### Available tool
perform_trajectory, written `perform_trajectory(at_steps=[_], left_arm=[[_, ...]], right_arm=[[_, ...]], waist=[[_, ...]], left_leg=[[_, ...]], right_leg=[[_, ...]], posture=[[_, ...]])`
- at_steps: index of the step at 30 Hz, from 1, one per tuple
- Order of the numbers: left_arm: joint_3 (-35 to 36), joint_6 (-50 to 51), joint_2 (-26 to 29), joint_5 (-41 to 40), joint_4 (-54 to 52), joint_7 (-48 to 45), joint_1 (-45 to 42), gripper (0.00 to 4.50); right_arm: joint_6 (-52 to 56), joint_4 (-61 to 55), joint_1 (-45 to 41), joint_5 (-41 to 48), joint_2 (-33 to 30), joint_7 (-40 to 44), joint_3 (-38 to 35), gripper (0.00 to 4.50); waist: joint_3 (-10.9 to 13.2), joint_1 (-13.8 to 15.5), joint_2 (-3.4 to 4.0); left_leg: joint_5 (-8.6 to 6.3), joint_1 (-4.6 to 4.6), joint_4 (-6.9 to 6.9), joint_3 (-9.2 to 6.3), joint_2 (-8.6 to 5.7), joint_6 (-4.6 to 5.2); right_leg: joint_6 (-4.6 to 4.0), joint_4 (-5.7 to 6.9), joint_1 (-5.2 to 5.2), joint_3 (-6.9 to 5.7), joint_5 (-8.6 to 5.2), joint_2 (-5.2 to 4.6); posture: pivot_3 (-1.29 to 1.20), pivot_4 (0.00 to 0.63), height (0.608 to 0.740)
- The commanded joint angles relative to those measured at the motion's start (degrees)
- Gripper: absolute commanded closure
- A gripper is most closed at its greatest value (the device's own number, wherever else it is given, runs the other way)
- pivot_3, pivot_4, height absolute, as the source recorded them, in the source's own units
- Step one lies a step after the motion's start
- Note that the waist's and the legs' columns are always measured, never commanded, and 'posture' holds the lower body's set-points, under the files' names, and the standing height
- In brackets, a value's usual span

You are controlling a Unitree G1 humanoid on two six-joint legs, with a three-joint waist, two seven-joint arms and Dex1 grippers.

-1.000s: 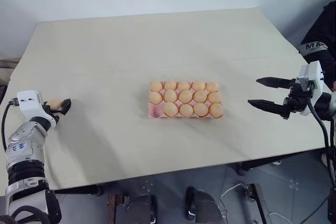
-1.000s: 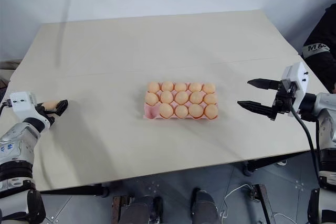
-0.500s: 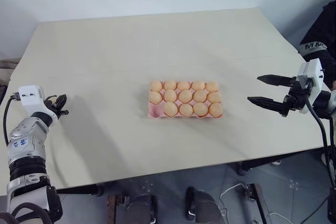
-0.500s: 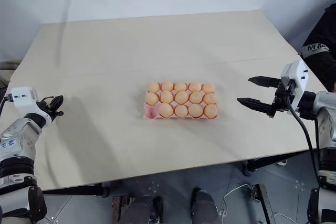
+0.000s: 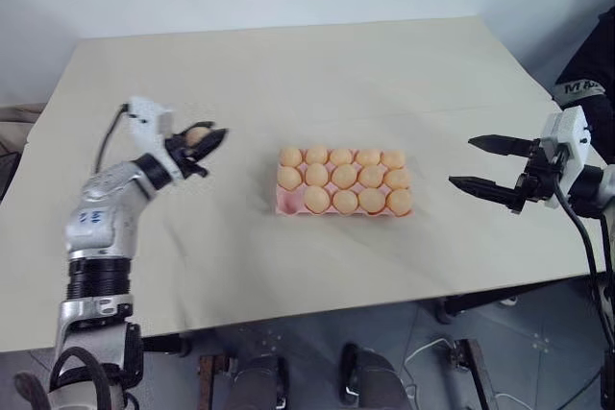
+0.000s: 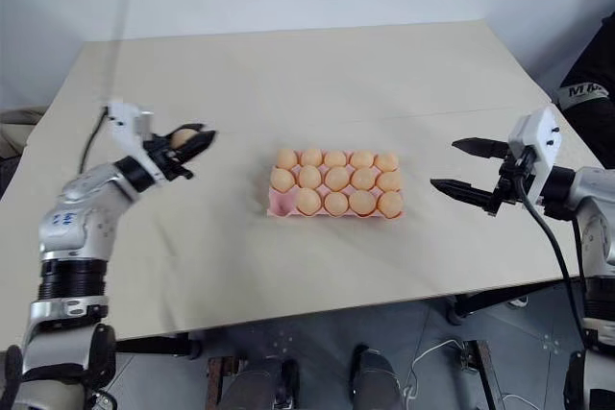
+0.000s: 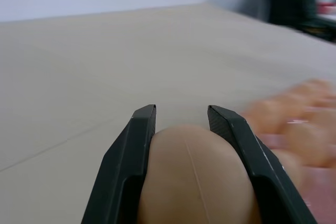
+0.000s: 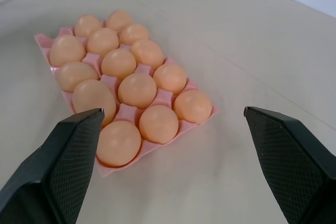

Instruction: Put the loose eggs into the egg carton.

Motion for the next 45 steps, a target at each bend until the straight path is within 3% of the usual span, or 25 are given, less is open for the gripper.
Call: perform_trajectory(at_steps=[1,7,15,23,39,45], left_arm=[[-5.10,1.19,-0.29,-0.84,-3.76,-7.61,-1.17,3.23],[-10.76,2.66,2.14,-0.25,-4.18,-18.33,-0.41,3.23],[-13.54,-1.89,2.89,3.63,0.84,-24.91,-2.50,3.23],[-13.65,-6.98,-1.74,7.45,9.04,-22.79,-6.78,3.23],[-13.37,-8.90,-7.79,9.17,14.48,-21.73,-9.84,3.23],[-12.99,-9.00,-8.75,9.12,14.39,-21.20,-9.82,1.32]], right_arm=[[0.43,-5.18,2.76,2.83,-0.37,-1.22,-4.16,0.00],[0.78,-12.29,10.88,6.21,-0.52,-2.15,-9.41,0.00],[0.09,-16.67,17.17,8.51,-0.10,-2.99,-12.38,0.00],[0.68,-18.27,19.19,8.88,0.08,-5.26,-12.85,0.00],[1.37,-19.21,20.67,9.22,-0.78,-6.97,-13.36,0.00],[1.66,-19.11,20.33,9.16,-1.04,-7.23,-13.29,0.00]], waist=[[0.00,-0.23,0.00],[0.00,-0.22,0.00],[0.00,0.10,0.00],[0.00,0.96,0.01],[0.01,1.10,0.00],[0.01,1.10,0.00]], left_leg=[[0.00,0.01,0.01,0.02,0.00,0.00],[-0.01,-0.03,0.30,0.05,0.03,0.07],[-0.20,-0.04,0.52,0.05,0.06,0.05],[-0.18,-0.04,0.54,0.14,0.08,0.05],[-0.11,-0.14,0.54,0.23,0.07,0.45],[-0.11,-0.14,0.54,0.23,0.08,0.45]], right_leg=[[0.00,0.01,0.00,0.02,0.00,0.02],[-0.02,0.06,0.02,0.09,0.03,0.02],[-0.10,-0.10,0.05,0.19,0.31,-0.06],[-0.17,-0.16,0.01,0.27,0.52,-0.08],[-0.05,-0.20,0.01,0.29,0.58,-0.06],[-0.04,-0.21,0.01,0.28,0.59,-0.05]], posture=[[0.00,0.150,0.740],[0.00,0.150,0.740],[0.00,0.150,0.740],[0.00,0.150,0.740],[0.00,0.150,0.740],[0.00,0.150,0.740]])
